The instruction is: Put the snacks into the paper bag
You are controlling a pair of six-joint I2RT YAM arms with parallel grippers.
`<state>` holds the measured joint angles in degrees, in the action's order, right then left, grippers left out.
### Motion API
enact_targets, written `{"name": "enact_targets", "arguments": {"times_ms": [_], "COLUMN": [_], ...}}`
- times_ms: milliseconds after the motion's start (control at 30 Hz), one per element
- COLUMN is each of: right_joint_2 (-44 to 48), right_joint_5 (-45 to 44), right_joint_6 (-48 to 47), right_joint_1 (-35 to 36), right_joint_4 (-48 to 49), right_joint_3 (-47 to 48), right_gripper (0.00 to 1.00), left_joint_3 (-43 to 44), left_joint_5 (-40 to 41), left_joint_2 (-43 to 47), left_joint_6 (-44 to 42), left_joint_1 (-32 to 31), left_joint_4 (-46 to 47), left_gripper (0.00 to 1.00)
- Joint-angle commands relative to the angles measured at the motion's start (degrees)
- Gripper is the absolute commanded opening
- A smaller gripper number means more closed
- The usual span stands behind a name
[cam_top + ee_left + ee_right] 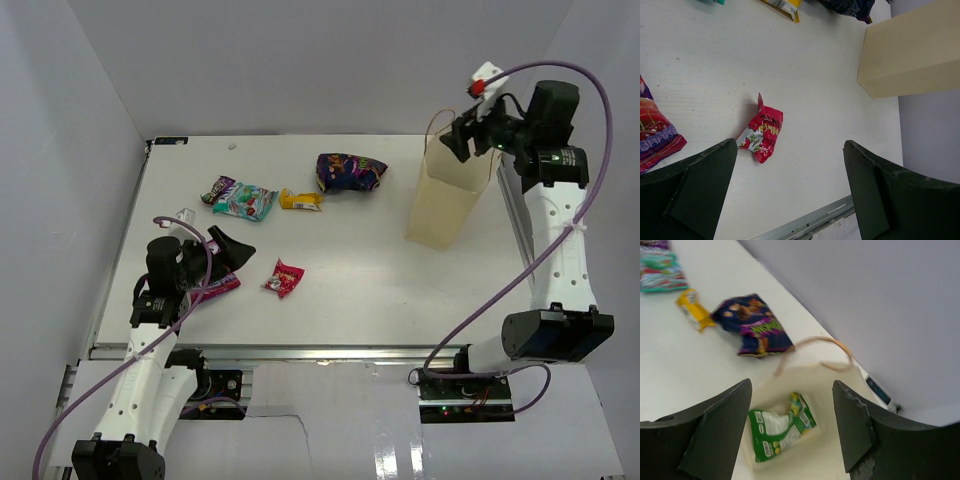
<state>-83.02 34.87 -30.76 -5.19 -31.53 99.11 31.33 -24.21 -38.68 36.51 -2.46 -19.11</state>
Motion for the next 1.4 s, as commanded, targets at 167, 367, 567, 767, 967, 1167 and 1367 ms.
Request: {"name": "enact_targets", "arguments": {"times_ms": [167, 367, 567, 767, 967, 1167, 1367], "right_joint_2": [-11.4, -30.6, -44.2, -52.6, -58.7, -58.0, -52.9], "right_joint_5": [-10.1, -38.3, -41.3, -45.1, -47.0, -38.4, -26.5], "right_joint_6": [-17.8, -21.2, -33.6, -36.8, -34.9, -29.4, -21.6], "right_joint_1": [32.0, 36.7, 36.7, 36.7, 35.3, 33.8, 32.9], "right_joint_4": [-17.9, -7.2, -0.4, 5.5, 12.5, 9.4, 1.5], "right_joint_3": [8.6, 16.6, 24.3, 25.1, 27.2, 24.7, 22.2], "right_gripper": [0.83, 0.9, 0.9, 0.9, 0.95, 0.74, 0.21], "left_joint_3": [-0.1, -0.8, -1.2, -0.9, -0.7, -1.0, -0.4], "left_joint_5": [-1.5, -1.5, -0.4, -0.1, -0.5, 0.0, -0.1], "left_joint_2": [-0.8, 2.2, 4.0, 3.3, 2.2, 3.5, 3.0], "left_joint_6": [0.1, 1.4, 2.0, 2.2, 2.1, 2.5, 2.4], "left_joint_1": [0.0, -0.1, 0.0, -0.1, -0.1, -0.1, -0.1], "left_joint_4": [1.4, -0.2, -1.9, -2.3, -2.4, -3.2, -3.1], "left_gripper": [0.98, 0.98, 0.98, 0.98, 0.98, 0.98, 0.98]}}
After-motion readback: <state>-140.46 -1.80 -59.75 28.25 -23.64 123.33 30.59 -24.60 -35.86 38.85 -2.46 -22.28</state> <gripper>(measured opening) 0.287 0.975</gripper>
